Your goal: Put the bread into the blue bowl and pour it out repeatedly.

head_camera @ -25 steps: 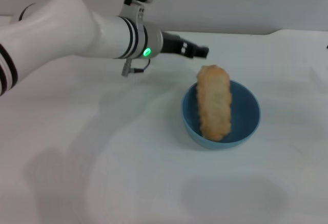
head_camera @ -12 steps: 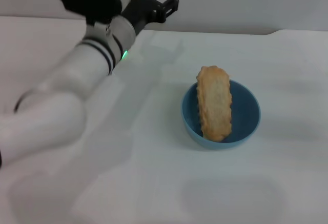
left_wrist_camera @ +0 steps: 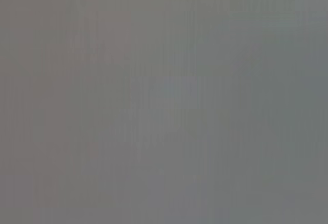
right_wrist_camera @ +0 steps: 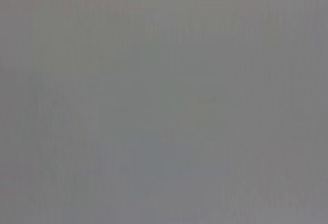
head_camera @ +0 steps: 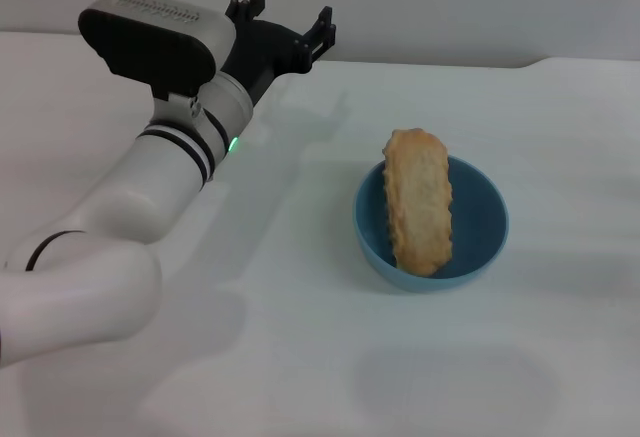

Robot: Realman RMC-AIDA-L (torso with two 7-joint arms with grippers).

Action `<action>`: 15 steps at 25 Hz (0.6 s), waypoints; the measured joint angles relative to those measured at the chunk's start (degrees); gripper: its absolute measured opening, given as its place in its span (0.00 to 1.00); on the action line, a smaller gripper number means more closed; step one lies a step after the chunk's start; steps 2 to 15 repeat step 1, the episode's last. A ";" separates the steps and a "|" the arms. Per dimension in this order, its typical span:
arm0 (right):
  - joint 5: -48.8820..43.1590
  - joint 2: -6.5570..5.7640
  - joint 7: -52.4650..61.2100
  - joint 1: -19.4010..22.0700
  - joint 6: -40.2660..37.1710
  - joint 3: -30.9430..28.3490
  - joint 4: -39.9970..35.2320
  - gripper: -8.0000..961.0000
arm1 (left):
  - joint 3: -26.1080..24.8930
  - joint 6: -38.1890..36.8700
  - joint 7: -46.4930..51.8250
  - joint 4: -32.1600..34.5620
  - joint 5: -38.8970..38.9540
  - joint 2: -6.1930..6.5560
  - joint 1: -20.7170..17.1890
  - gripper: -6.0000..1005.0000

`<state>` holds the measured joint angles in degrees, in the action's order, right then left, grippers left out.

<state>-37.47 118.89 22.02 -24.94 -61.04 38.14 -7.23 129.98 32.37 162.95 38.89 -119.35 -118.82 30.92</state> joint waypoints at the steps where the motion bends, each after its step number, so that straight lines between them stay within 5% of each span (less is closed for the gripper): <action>1: 0.07 0.01 -0.05 -0.01 -0.01 0.03 0.18 0.63 | 0.07 0.01 0.00 -0.03 -0.01 0.00 -0.04 0.84; 15: 0.07 0.01 -0.05 -0.01 -0.01 0.03 0.18 0.63 | 0.07 0.01 0.00 -0.03 -0.01 0.00 -0.04 0.84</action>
